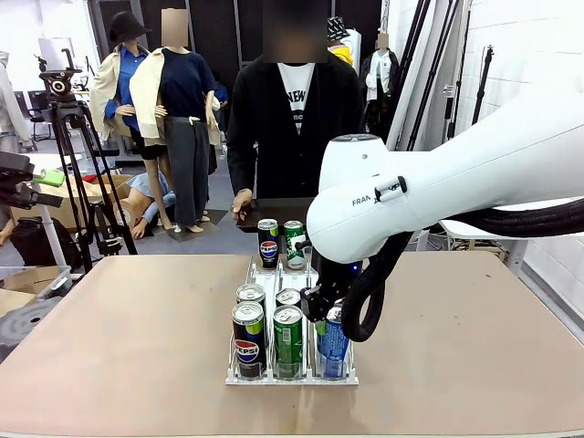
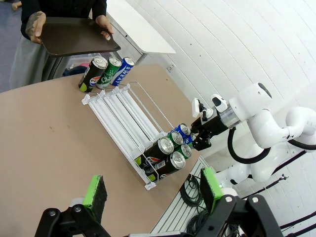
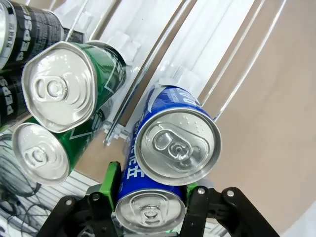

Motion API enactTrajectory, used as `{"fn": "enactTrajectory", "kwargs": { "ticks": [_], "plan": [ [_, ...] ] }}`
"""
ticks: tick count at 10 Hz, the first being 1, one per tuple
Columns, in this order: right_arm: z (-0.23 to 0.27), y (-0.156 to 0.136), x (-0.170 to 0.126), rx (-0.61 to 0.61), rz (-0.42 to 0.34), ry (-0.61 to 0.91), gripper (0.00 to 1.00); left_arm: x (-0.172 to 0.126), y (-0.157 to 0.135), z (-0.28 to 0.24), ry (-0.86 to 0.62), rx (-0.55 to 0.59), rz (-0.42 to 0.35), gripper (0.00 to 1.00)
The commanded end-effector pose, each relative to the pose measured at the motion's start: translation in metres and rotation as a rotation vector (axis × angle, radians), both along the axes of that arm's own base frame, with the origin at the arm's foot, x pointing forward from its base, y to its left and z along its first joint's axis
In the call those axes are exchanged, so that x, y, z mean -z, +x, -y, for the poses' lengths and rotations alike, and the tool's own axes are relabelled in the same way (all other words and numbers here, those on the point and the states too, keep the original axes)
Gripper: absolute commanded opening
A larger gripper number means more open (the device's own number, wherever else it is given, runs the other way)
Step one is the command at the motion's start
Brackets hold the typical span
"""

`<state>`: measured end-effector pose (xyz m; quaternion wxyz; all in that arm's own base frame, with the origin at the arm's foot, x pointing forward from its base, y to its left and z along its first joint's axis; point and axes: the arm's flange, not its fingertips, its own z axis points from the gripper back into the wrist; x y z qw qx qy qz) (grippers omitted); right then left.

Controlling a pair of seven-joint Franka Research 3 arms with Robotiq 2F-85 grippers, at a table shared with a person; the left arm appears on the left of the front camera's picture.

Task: Retrieve and hand over the desired beverage to the person.
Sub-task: Pick up a can of the same type that the person held from the Automatic Can Dispenser.

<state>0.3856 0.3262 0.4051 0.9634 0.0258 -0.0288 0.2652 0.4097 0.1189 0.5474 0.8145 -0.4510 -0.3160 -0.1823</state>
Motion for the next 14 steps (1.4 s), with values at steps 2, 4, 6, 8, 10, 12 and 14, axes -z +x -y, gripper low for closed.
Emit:
{"fn": "enactTrajectory", "kwargs": {
  "ticks": [2, 4, 6, 8, 10, 12, 14],
  "plan": [
    [0.007, -0.01, -0.067, -0.051, -0.014, 0.011, 0.0, -0.001, -0.001, 0.0, -0.018, 0.002, 0.001, 1.0],
    [0.003, -0.02, -0.106, -0.107, -0.001, -0.006, 0.0, -0.001, -0.001, 0.0, -0.018, 0.002, 0.001, 1.0],
    [0.003, -0.023, -0.135, -0.122, 0.021, -0.056, 0.0, -0.001, -0.001, 0.0, -0.018, 0.002, 0.001, 1.0],
    [0.01, -0.024, -0.166, -0.146, 0.048, -0.062, 0.0, -0.001, -0.001, 0.0, -0.018, 0.002, 0.001, 1.0],
    [0.027, -0.019, -0.188, -0.144, 0.059, -0.064, 0.0, -0.001, -0.001, 0.0, -0.018, 0.002, 0.001, 1.0],
    [0.062, -0.017, -0.209, -0.096, 0.101, -0.067, 0.0, -0.001, -0.001, 0.0, -0.018, 0.002, 0.001, 1.0],
    [0.099, -0.014, -0.221, -0.024, 0.109, -0.058, 0.0, -0.001, -0.001, 0.0, -0.018, 0.002, 0.001, 1.0]
  ]
}}
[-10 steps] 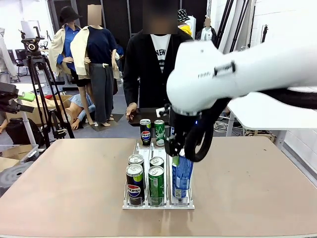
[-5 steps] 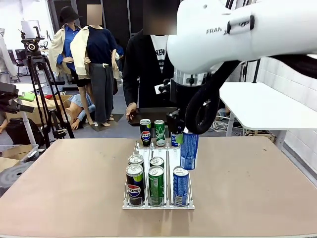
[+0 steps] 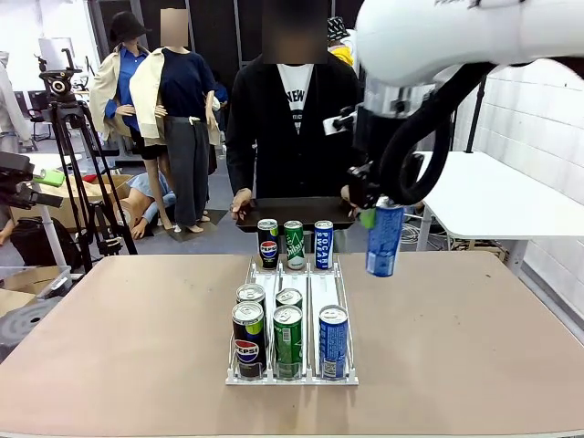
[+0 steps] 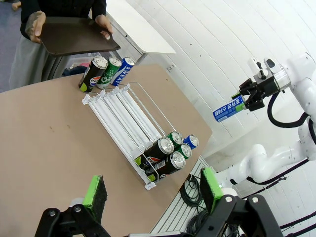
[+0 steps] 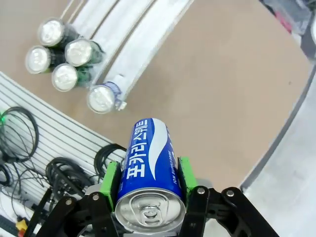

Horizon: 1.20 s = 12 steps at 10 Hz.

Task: Retrieve and hand over the desired beverage to the person.
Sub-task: Pick up a can of the same type that the person held from the Automatic Can Dispenser.

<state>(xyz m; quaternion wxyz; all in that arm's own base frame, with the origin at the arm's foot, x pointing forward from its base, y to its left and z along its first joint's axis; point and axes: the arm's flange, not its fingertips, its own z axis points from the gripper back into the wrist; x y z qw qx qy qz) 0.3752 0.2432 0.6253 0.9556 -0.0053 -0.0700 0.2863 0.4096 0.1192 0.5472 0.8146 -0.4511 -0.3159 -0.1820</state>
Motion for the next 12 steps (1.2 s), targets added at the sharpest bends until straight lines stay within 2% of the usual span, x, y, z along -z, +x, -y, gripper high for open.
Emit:
{"fn": "enactTrajectory", "kwargs": {
  "ticks": [1, 4, 7, 9, 12],
  "plan": [
    [0.034, -0.003, -0.005, 0.036, 0.013, -0.012, 0.0, -0.001, -0.001, 0.0, -0.018, 0.002, 0.002, 1.0],
    [0.091, -0.004, -0.014, 0.067, 0.014, 0.026, 0.0, -0.001, -0.001, 0.0, -0.018, 0.002, 0.002, 1.0],
    [0.151, 0.013, -0.006, 0.061, -0.003, 0.058, 0.0, -0.001, -0.001, 0.0, -0.018, 0.002, 0.002, 1.0],
    [0.178, 0.01, -0.006, 0.063, -0.006, 0.079, 0.0, -0.001, -0.001, 0.0, -0.018, 0.002, 0.002, 1.0],
    [0.171, 0.017, -0.005, 0.082, -0.015, 0.059, 0.0, -0.001, -0.001, 0.0, -0.018, 0.002, 0.002, 1.0]
  ]
}}
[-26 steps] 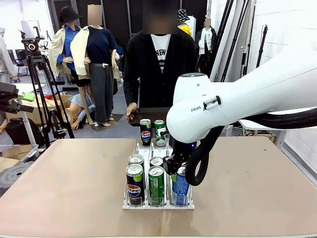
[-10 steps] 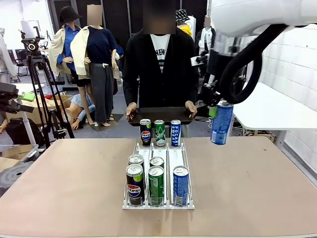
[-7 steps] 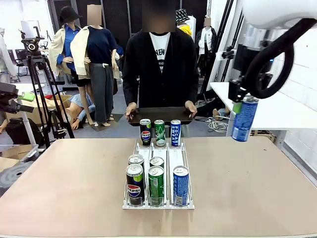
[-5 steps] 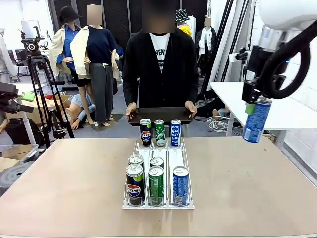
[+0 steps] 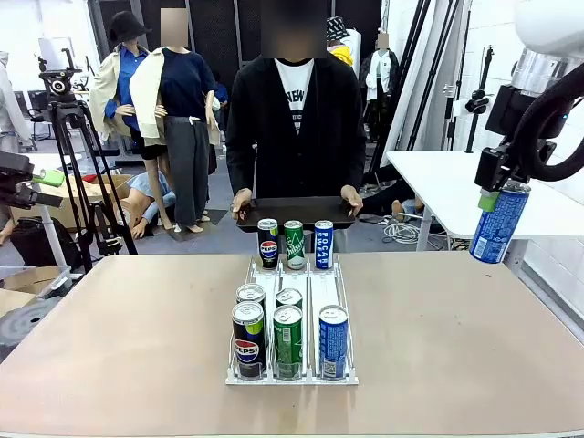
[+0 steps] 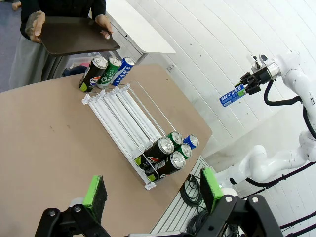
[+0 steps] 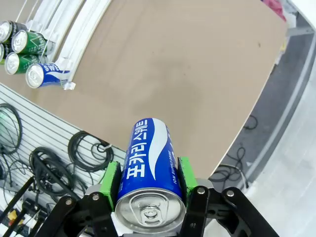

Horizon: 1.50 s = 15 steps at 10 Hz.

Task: Retrieve and hand over the desired beverage to the person.
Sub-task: Pick up a can of the same type that the person held from the Automatic Can Dispenser, then place the picked can on the Handle tray extended by the person.

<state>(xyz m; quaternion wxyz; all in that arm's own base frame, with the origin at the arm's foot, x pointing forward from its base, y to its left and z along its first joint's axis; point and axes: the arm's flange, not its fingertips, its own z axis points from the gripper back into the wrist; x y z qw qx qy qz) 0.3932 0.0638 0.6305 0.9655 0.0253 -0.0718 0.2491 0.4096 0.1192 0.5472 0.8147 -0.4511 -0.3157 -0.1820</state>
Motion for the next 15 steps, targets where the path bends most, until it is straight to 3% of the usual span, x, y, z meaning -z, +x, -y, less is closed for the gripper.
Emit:
{"fn": "enactTrajectory", "kwargs": {
  "ticks": [1, 15],
  "plan": [
    [-0.0082, -0.0012, -0.0002, 0.009, 0.0, -0.006, 0.0, -0.001, -0.0011, 0.0004, -0.018, 0.002, 0.002, 1.0],
    [-0.0082, -0.0012, -0.0002, 0.009, 0.0, -0.006, 0.0, -0.001, -0.0011, 0.0004, -0.018, 0.002, 0.002, 1.0]
  ]
}}
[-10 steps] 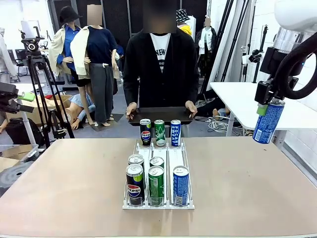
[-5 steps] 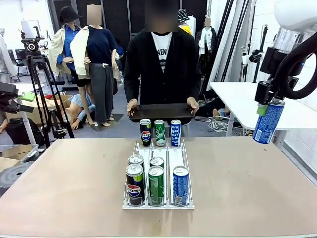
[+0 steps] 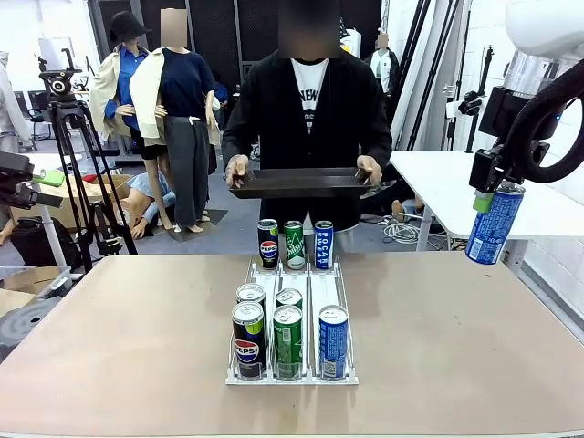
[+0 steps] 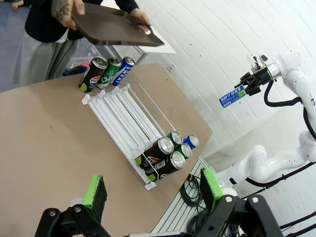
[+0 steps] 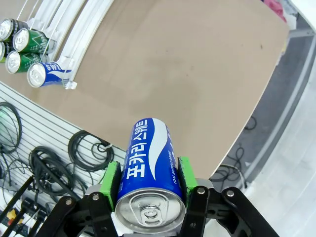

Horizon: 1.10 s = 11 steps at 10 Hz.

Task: Retrieve and hand over the desired beverage to the person.
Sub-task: Place the picked can on the Handle tray extended by the person.

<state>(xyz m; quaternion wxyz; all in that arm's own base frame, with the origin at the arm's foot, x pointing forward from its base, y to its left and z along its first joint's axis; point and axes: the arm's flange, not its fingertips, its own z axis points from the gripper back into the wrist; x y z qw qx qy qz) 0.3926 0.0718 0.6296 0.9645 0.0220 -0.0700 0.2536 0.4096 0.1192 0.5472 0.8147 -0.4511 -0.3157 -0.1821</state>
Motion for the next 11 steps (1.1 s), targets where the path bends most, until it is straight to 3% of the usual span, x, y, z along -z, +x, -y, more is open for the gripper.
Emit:
{"fn": "enactTrajectory", "kwargs": {
  "ticks": [1, 11],
  "plan": [
    [-0.0002, -0.0005, -0.0011, 0.018, 0.001, 0.001, 0.0, -0.001, -0.0011, 0.0004, -0.018, 0.002, 0.002, 1.0],
    [-0.0002, -0.0005, -0.0011, 0.018, 0.001, 0.001, 0.0, -0.001, -0.0011, 0.0004, -0.018, 0.002, 0.002, 1.0]
  ]
}}
